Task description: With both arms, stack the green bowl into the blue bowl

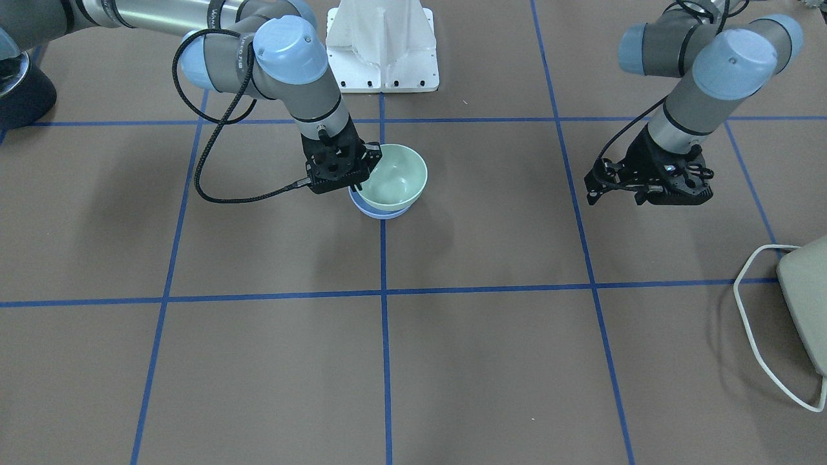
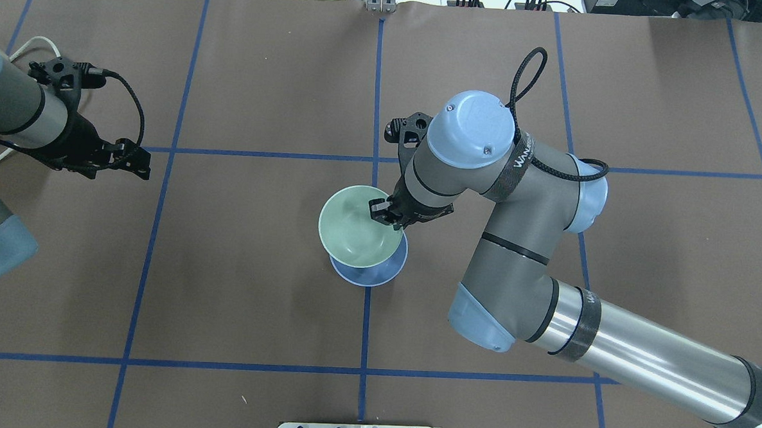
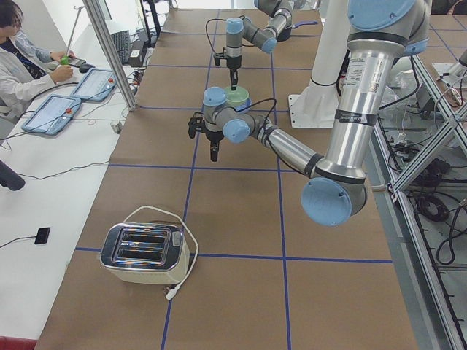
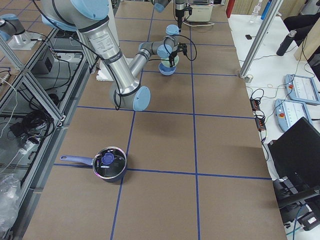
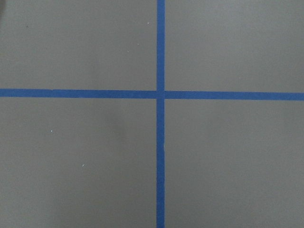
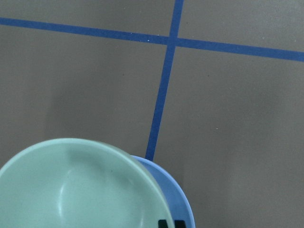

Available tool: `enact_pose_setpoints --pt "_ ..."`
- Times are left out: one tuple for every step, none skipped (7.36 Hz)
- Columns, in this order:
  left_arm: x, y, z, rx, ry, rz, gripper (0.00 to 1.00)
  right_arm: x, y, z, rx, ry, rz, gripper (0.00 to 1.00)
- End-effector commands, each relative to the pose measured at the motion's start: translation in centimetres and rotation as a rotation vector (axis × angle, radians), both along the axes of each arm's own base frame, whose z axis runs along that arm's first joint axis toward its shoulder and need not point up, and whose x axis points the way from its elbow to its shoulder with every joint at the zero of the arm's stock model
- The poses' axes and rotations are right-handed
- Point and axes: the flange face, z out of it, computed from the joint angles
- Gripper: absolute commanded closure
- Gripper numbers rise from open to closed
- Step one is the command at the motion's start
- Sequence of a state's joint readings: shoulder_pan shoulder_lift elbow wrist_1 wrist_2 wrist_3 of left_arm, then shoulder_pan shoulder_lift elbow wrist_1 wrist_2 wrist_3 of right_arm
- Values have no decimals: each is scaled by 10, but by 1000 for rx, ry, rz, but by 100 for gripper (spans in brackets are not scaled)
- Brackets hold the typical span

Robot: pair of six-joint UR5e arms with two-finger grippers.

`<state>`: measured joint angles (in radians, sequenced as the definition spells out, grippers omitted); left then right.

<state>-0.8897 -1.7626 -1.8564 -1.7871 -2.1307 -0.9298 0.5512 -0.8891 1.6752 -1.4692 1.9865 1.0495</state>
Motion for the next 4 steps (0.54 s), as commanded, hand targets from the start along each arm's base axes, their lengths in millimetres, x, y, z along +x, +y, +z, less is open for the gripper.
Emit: enact_pose_setpoints --pt "0 0 1 -1 -1 0 4 0 0 3 -2 4 3 95" --pt "0 -1 2 -2 -3 -1 4 0 0 6 6 12 12 95" --pt "1 -1 3 -4 -5 -1 4 -1 0 6 7 15 15 94" --pt "1 -1 2 -3 -4 -1 4 -2 1 6 8 15 13 94"
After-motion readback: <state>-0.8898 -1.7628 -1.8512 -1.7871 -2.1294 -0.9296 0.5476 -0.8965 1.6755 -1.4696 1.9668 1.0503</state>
